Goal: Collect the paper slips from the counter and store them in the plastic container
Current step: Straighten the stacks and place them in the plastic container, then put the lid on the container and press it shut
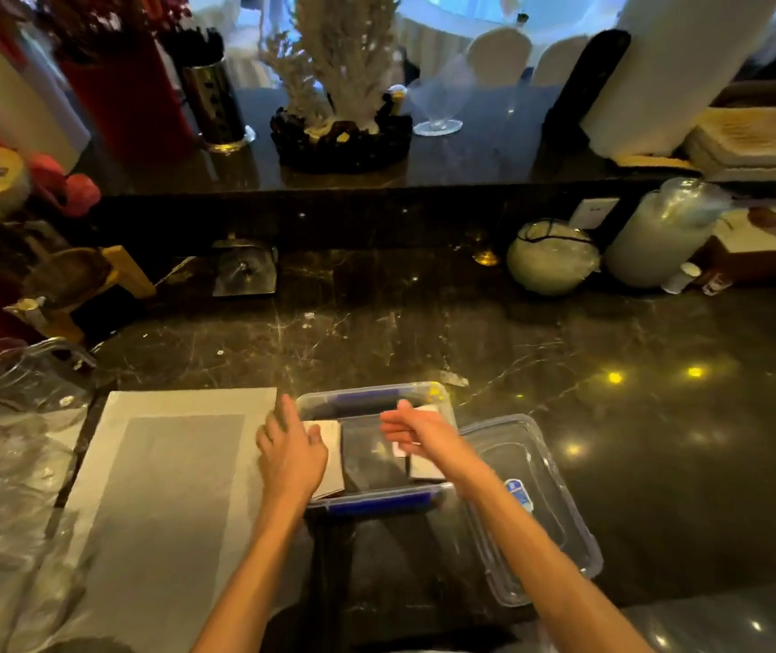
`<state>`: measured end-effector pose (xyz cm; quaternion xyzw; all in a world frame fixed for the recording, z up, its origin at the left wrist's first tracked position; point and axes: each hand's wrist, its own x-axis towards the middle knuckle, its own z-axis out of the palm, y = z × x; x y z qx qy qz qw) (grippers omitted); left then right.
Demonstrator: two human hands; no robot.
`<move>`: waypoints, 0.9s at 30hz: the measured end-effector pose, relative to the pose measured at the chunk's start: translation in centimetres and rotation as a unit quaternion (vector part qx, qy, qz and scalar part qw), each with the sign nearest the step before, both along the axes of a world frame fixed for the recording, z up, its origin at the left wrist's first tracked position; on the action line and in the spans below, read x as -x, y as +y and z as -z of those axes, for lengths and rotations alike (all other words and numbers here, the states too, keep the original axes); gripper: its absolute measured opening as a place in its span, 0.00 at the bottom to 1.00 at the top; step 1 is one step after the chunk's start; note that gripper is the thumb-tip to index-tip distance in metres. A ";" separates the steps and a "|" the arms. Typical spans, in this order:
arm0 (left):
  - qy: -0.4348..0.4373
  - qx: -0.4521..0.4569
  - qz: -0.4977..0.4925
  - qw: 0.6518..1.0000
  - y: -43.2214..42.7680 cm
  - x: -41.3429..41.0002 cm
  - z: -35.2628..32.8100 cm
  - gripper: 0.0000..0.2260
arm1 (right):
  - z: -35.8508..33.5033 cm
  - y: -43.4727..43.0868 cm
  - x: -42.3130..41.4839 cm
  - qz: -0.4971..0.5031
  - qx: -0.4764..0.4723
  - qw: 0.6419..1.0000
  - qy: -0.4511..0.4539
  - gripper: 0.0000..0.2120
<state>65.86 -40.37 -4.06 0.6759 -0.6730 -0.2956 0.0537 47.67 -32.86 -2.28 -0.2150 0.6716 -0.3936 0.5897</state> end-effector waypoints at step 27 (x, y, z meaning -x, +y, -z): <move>-0.222 -0.012 0.484 0.846 7.7 26.5 3.8 0.16 | 9.1 28.7 10.8 0.091 -0.327 0.912 0.231 0.19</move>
